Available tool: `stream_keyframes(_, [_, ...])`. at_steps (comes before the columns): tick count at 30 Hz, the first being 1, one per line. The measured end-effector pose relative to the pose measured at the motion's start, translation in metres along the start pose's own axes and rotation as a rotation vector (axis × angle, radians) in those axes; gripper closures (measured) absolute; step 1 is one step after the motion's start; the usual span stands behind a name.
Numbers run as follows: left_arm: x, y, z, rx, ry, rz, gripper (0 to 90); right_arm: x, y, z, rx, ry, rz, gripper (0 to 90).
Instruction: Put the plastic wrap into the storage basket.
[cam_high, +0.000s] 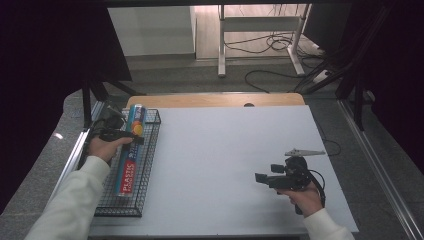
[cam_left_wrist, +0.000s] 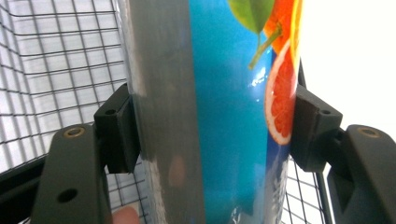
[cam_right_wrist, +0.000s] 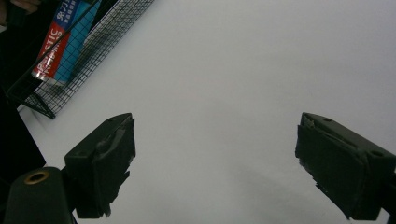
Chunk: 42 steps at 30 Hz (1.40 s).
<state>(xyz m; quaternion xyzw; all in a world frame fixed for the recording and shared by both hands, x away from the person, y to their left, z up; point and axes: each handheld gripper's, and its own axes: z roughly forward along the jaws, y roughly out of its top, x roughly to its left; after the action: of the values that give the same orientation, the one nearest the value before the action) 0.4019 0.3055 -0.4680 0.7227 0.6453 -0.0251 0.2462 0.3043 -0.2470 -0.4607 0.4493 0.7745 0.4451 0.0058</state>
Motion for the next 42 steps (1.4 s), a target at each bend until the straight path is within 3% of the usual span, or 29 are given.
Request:
stream_keyframes(4, [-0.002,0.003,0.010,0.015,0.021,-0.001,31.2,0.000,0.000,0.000,0.002,0.000,0.000,13.1])
stream_keyframes(13, [0.003,0.005,0.028,0.034,0.062,-0.045,30.3,-0.001,-0.001,0.001,0.009,-0.005,0.006,13.0])
stream_keyframes(17, [0.004,0.003,0.040,0.084,0.107,-0.038,29.8,-0.001,-0.001,0.001,0.012,-0.003,0.006,13.1])
stream_keyframes(20, [0.005,0.002,0.036,0.039,0.090,-0.055,28.2,-0.002,-0.002,0.002,0.017,-0.003,0.008,13.0])
stream_keyframes(23, [0.001,0.002,0.027,0.014,0.067,-0.057,20.6,-0.002,-0.002,0.003,0.016,-0.004,0.009,13.1])
stream_keyframes(27, [-0.006,-0.002,0.013,-0.030,0.056,-0.044,14.4,-0.001,-0.002,0.002,0.014,0.000,0.005,13.1])
stream_keyframes(31, [-0.017,-0.010,-0.008,-0.090,0.076,0.017,13.6,-0.001,-0.002,-0.001,0.009,0.000,0.003,13.1])
stream_keyframes(35, [-0.031,-0.025,-0.034,-0.172,0.062,0.084,13.8,-0.002,-0.001,-0.002,0.003,-0.005,-0.007,13.1])
stream_keyframes(39, [-0.053,-0.048,-0.056,-0.272,0.065,0.202,14.7,-0.001,-0.002,-0.001,0.008,-0.011,-0.042,13.1])
stream_keyframes(42, [-0.073,-0.068,-0.069,-0.314,0.036,0.294,16.1,0.000,-0.002,0.000,0.016,-0.012,-0.061,13.1])
